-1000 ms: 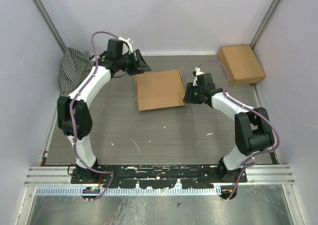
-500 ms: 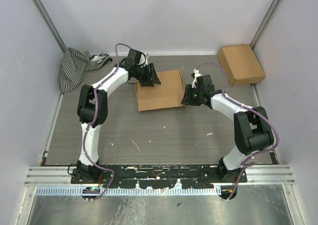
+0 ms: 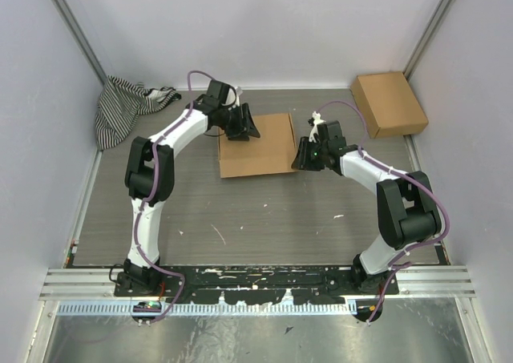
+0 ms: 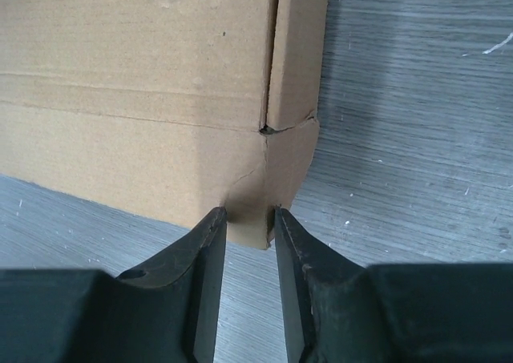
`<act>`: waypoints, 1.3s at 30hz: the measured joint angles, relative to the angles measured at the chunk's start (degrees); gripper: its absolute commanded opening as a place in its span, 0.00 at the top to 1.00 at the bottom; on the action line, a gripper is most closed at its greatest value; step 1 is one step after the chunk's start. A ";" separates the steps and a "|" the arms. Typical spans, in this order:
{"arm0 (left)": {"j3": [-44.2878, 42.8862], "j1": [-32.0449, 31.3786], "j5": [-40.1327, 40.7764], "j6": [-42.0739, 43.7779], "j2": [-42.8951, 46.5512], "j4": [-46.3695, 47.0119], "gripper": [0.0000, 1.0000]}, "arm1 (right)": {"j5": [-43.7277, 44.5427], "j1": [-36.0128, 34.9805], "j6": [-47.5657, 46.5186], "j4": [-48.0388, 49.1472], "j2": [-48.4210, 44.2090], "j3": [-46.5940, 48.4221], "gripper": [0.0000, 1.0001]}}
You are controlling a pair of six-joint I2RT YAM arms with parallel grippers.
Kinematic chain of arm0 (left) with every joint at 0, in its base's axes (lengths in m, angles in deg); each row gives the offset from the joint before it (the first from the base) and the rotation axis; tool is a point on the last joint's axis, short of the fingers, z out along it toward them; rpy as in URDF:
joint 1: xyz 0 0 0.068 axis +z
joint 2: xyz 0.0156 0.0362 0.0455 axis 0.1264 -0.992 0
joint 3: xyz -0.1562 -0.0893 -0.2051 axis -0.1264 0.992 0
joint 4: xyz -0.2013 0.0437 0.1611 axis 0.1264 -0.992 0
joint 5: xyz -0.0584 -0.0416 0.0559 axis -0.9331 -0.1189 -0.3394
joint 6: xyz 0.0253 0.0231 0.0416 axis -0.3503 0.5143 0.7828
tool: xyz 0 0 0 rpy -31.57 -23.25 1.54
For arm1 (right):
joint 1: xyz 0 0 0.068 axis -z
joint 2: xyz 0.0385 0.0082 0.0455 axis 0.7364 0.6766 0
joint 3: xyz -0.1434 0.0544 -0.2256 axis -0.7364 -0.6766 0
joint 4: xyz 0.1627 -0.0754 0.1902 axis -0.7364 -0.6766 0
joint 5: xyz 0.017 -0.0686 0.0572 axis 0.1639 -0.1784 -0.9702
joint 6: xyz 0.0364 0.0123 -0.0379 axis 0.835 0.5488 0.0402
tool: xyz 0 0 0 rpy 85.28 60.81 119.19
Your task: Fold the paper box
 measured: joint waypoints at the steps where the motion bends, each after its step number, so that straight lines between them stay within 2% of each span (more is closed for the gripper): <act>1: 0.00 0.00 0.00 0.09 0.00 -0.04 0.44 | -0.17 0.00 0.07 0.00 0.00 0.00 0.64; 15: 0.00 0.00 -0.11 0.59 -0.52 -1.36 0.46 | -1.90 0.00 1.46 -1.40 0.00 0.48 0.70; 33: -0.07 0.00 -0.31 1.51 -0.52 -1.97 0.46 | -0.33 0.00 1.40 -2.89 0.66 2.23 0.67; 39: -0.04 0.02 -0.44 1.62 -0.26 -2.38 0.37 | -0.11 0.00 1.18 -1.92 0.72 2.23 0.62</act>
